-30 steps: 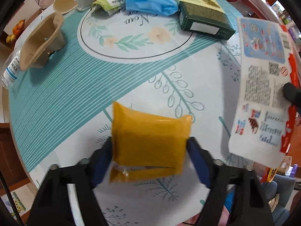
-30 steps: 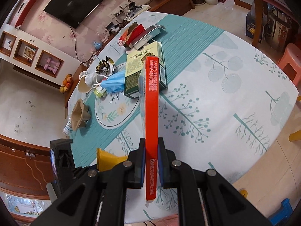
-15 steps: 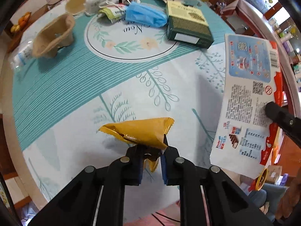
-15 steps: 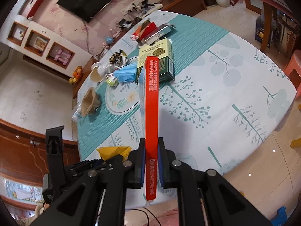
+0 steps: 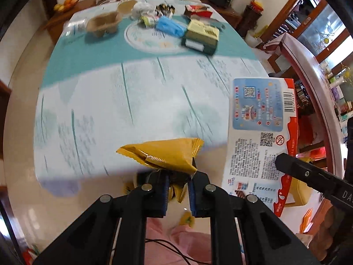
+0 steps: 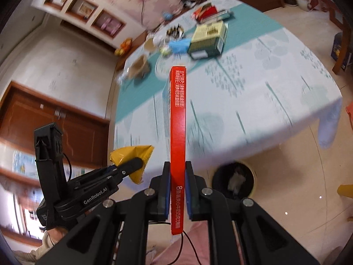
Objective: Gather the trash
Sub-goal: 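Carry the snack box and yellow wrapper over the trash bin, then open both tools to drop the box and wrapper into the bin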
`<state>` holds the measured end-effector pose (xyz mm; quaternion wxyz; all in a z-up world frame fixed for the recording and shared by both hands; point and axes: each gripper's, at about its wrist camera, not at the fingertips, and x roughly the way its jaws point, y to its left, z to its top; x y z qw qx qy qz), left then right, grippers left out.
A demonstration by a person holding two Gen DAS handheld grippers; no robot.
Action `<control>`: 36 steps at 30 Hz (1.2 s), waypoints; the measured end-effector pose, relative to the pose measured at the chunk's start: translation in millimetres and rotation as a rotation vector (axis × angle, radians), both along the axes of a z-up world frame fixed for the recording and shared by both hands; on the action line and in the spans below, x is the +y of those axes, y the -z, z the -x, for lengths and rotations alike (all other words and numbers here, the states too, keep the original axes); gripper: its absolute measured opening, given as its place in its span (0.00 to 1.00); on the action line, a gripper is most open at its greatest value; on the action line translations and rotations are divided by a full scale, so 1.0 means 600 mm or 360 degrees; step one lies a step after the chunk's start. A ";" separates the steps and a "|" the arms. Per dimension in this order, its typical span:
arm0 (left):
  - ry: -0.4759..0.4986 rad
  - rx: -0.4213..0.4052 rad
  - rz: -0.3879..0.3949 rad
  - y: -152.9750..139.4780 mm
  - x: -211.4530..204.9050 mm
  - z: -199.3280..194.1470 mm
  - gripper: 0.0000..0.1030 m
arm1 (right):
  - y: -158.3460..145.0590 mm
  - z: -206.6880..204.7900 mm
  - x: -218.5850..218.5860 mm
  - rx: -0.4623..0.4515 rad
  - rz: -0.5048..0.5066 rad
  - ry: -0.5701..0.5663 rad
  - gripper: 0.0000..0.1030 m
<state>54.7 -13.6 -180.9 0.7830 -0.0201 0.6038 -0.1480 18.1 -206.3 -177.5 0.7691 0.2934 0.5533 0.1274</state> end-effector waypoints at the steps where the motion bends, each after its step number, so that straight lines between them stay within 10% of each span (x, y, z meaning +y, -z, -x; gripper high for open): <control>1: -0.0010 0.0015 -0.0001 0.007 -0.004 0.020 0.12 | 0.005 0.016 -0.002 0.0022 -0.0002 -0.0028 0.11; 13: -0.0087 0.0237 -0.0117 0.103 -0.006 0.167 0.12 | 0.158 0.108 0.025 0.0433 -0.0051 -0.0220 0.11; 36: -0.0170 0.0496 -0.0215 0.507 0.018 0.101 0.13 | 0.605 0.060 0.060 0.1064 -0.0233 0.0052 0.11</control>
